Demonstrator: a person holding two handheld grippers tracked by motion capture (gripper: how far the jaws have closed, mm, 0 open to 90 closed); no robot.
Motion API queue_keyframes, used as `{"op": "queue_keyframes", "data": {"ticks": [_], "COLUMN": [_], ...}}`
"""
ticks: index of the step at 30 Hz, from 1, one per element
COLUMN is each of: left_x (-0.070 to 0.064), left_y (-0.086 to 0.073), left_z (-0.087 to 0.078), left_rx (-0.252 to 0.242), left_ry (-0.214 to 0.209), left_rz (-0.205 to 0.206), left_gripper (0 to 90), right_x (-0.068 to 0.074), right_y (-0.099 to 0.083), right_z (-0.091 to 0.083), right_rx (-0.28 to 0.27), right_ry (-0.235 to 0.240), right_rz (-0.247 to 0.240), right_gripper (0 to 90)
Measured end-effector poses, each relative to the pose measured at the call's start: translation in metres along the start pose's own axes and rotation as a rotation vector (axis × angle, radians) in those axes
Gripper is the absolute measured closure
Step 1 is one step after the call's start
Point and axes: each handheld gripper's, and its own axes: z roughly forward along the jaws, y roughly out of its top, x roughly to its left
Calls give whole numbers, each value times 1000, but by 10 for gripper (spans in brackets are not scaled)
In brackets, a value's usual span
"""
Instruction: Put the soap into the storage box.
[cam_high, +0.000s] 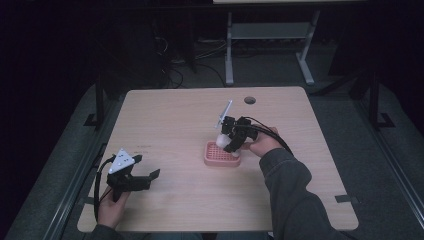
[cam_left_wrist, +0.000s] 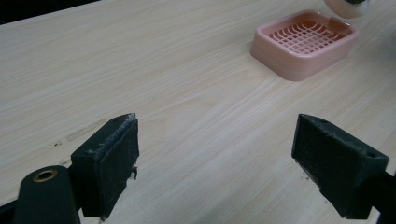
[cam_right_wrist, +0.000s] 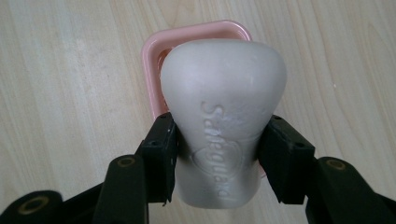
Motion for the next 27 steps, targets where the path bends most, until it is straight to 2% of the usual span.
{"op": "queue_keyframes", "data": {"ticks": [27], "left_x": [-1], "left_y": [1], "left_z": [0], "left_rx": [2], "left_ry": [-3], "left_rz": [1], "left_gripper": [146], "right_x": [-7], "right_y": [12], "right_z": [35], "right_rx": [59], "right_ry": [21], "right_rz": [1], "right_gripper": [490]}}
